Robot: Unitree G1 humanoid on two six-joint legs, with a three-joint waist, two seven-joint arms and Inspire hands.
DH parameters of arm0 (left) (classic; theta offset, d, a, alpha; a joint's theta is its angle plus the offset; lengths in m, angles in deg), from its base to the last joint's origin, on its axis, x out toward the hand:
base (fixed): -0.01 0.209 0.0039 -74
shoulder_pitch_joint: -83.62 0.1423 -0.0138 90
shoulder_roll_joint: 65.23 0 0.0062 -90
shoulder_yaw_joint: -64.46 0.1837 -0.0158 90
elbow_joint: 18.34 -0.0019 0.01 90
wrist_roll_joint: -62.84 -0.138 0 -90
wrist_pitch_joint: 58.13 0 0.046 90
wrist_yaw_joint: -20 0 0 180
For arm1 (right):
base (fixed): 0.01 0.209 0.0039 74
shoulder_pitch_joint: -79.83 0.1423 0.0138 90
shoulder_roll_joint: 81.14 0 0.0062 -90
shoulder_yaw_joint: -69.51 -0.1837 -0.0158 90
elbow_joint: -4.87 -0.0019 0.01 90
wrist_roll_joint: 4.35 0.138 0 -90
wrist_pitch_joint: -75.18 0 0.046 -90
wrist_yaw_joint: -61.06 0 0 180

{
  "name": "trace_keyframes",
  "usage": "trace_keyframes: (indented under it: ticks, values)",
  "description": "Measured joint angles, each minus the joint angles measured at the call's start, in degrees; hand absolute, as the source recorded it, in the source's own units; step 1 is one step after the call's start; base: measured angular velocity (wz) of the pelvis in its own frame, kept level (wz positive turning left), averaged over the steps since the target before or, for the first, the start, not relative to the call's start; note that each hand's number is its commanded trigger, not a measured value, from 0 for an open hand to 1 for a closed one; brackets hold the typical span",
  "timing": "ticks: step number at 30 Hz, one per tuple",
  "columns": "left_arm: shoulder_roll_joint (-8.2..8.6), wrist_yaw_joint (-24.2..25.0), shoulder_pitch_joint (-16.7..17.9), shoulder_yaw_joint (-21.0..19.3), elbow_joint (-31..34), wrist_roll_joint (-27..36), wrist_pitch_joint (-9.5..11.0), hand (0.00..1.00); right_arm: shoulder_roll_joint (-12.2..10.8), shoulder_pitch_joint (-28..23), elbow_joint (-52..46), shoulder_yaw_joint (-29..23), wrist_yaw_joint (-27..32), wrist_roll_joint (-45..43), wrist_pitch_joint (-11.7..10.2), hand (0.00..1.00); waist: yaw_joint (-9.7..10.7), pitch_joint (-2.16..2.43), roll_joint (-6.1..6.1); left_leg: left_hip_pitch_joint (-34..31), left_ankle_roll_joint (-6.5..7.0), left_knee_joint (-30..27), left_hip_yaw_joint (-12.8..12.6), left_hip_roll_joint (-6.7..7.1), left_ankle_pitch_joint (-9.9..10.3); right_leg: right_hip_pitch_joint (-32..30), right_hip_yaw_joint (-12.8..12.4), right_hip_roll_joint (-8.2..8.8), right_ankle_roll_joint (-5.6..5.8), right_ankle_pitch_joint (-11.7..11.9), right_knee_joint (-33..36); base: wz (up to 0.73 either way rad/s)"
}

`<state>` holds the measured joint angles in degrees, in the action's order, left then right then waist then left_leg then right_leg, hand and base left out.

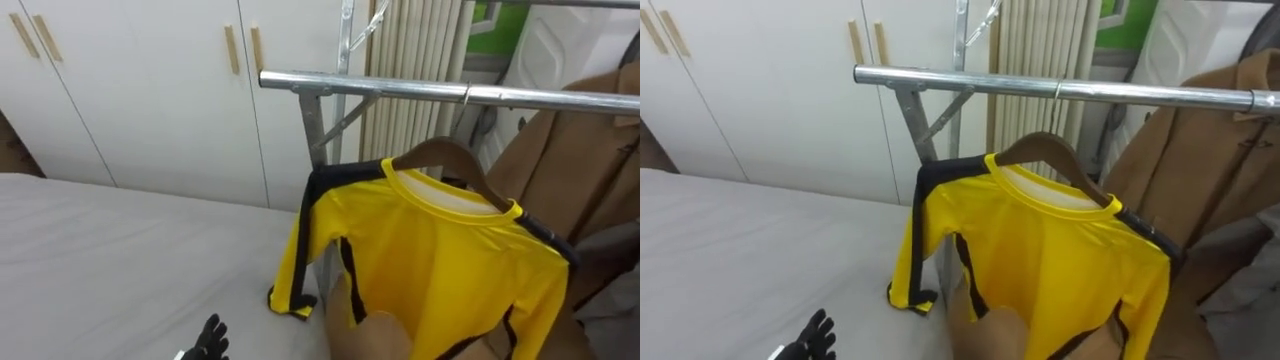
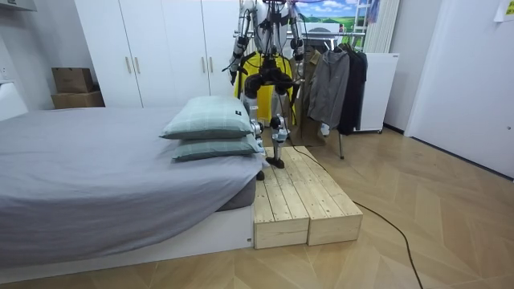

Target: Hang clothes

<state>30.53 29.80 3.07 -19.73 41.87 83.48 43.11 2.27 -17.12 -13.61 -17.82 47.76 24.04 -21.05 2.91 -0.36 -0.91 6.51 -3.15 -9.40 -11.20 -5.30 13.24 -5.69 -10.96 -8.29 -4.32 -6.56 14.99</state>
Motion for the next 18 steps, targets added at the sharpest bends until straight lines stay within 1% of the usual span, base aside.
trace_keyframes:
  ticks: [3, 7, 10, 14, 16, 17, 18]
  values:
    - [0.0, 0.6, 0.0, -0.1, 0.1, 0.0, 0.0, 0.0, 0.1, 0.2, 0.0, 0.0, 0.0, 0.1, 0.0, 0.0, -0.2, -0.02, 0.04, 0.0, -0.01, 0.0, 0.5, -0.06, 0.0, -0.3, 0.6, 0.01, -0.36, -0.8, 0.9, 0.1]
    - [-0.03, 1.0, 0.0, -0.1, -0.2, 0.0, 0.0, 0.0, 0.2, 0.7, 0.0, 0.0, 0.0, -0.3, 0.0, 0.0, -0.2, -0.05, 0.03, 0.0, 0.02, -0.3, 0.5, -0.11, 0.0, 0.0, 1.3, 0.3, -0.65, -1.3, 0.9, 0.12]
    - [-0.05, 1.0, -0.1, -0.1, -0.2, 0.0, 0.0, 0.0, 0.2, 0.9, 0.2, 0.0, 0.1, -2.1, 0.0, 0.0, -0.2, -0.34, 0.38, -0.4, 0.02, -1.5, 0.5, -0.07, 0.0, 0.7, 2.9, 0.82, -0.84, -2.2, 1.2, 0.26]
    - [-0.06, 1.0, 0.1, 0.0, -0.2, -0.1, 0.0, 0.0, 0.5, 1.5, 0.1, 0.6, 0.0, -4.3, 0.0, 0.0, -0.9, -0.39, 0.4, -1.6, 0.02, -3.6, 0.4, 0.0, 0.0, 0.3, 3.7, 1.3, -1.1, -2.8, 2.2, 0.15]
    - [0.01, 1.3, -0.3, -0.1, 0.0, -0.1, 0.0, 0.0, 0.6, 2.0, 0.1, 0.8, -0.2, -6.9, 0.0, 0.0, -1.3, -0.24, 0.56, -3.8, 0.0, -4.8, 0.4, -0.08, 0.0, -1.4, 5.7, 2.2, -1.53, -3.3, 3.7, 0.39]
    - [0.01, 1.5, -0.5, 0.0, -0.2, -0.1, 0.0, 0.0, 0.7, 2.1, 0.1, 0.9, -0.3, -7.4, 0.0, 0.0, -1.3, -0.32, 0.55, -4.2, 0.0, -5.1, 0.4, -0.17, 0.0, -1.5, 6.5, 2.38, -1.64, -3.4, 3.8, 0.6]
    - [-0.03, 1.9, -0.5, 0.0, -0.4, -0.1, 0.0, 0.0, 1.1, 2.2, 0.1, 1.2, -0.6, -8.6, 0.0, 0.0, -1.5, -0.3, 0.54, -4.9, -0.03, -5.4, 0.2, -0.36, 0.0, -1.5, 8.1, 2.69, -1.83, -3.6, 3.9, 0.7]
